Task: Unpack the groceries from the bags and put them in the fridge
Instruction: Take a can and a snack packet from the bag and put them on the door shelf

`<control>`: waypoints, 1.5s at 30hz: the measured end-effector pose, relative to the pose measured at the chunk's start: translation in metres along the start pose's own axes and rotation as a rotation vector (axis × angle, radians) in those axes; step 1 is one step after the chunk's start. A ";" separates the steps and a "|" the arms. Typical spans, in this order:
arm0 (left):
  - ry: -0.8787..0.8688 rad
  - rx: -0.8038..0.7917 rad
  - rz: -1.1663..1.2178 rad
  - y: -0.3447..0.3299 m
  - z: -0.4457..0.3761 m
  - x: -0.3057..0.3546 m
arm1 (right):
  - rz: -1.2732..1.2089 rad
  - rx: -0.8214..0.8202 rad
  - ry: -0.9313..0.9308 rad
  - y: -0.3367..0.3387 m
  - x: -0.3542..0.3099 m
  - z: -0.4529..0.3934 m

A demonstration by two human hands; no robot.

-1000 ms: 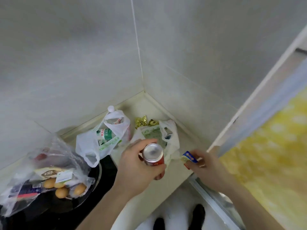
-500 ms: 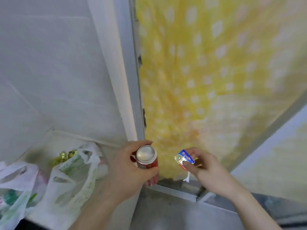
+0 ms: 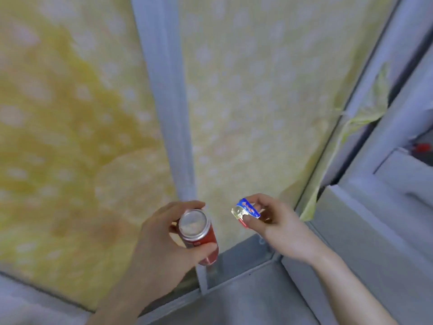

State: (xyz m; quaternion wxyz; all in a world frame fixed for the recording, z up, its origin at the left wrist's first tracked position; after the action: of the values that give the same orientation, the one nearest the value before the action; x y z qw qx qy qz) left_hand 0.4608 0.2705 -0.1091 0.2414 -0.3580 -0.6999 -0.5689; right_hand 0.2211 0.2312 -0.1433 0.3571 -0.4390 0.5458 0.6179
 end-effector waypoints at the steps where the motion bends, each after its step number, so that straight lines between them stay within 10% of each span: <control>1: -0.031 -0.041 0.009 -0.015 -0.011 0.010 | -0.004 0.049 -0.007 0.018 0.005 0.005; 14: -0.382 -0.601 0.235 -0.207 -0.110 0.147 | -0.002 0.816 -0.266 0.176 0.042 0.128; 30: -0.609 -1.162 0.526 -0.295 -0.106 0.268 | 0.043 1.563 -0.396 0.159 -0.013 0.272; 45: -0.967 -1.131 0.731 -0.283 0.007 0.368 | 0.100 1.793 -0.456 0.151 -0.035 0.392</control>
State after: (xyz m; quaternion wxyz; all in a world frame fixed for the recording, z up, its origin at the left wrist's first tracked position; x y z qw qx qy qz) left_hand 0.0108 0.3338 -0.0125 -0.1329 -0.8355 -0.1744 -0.5038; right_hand 0.0345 0.5973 -0.0487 0.6351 0.1577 0.7545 0.0506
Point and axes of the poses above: each hand's wrist, its own z-axis away from the middle knuckle, its own y-axis out of the back of the hand, x = y × z, the point moved 4 cm from there along -z, towards the middle knuckle, and after that the axes turned 5 degrees about -z, right-handed, at the moved point
